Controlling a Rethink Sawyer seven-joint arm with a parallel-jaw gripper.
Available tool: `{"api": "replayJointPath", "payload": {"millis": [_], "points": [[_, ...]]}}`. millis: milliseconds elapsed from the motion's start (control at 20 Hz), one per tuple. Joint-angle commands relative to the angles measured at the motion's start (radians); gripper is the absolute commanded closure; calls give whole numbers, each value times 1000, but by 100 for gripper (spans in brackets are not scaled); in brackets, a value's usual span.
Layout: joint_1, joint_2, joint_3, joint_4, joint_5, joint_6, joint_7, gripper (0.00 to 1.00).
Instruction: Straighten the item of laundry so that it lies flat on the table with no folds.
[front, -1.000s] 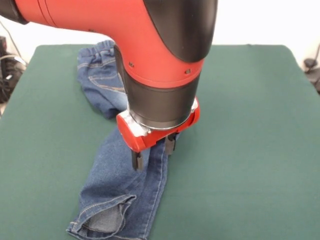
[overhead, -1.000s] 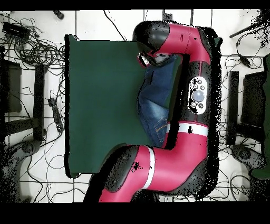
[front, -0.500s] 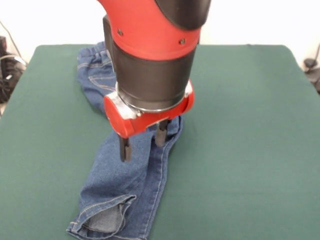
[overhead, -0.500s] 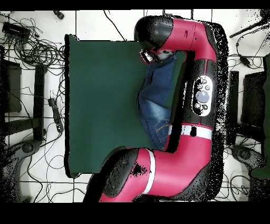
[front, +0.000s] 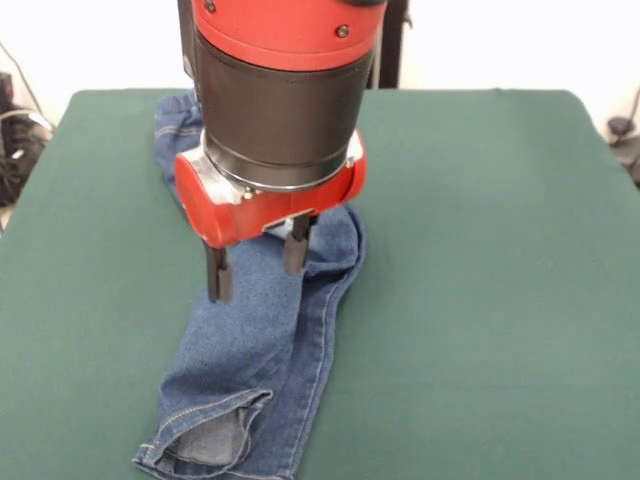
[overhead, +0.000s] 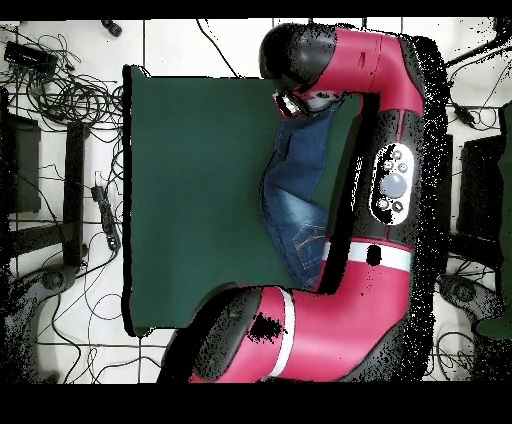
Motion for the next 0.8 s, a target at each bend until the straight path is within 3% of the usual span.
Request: {"api": "replayJointPath", "payload": {"millis": [50,800], "points": [[31,-24,3,255,-19,-27,-30,0],[-48,-161,29,635,-5,-399,1,0]]}}
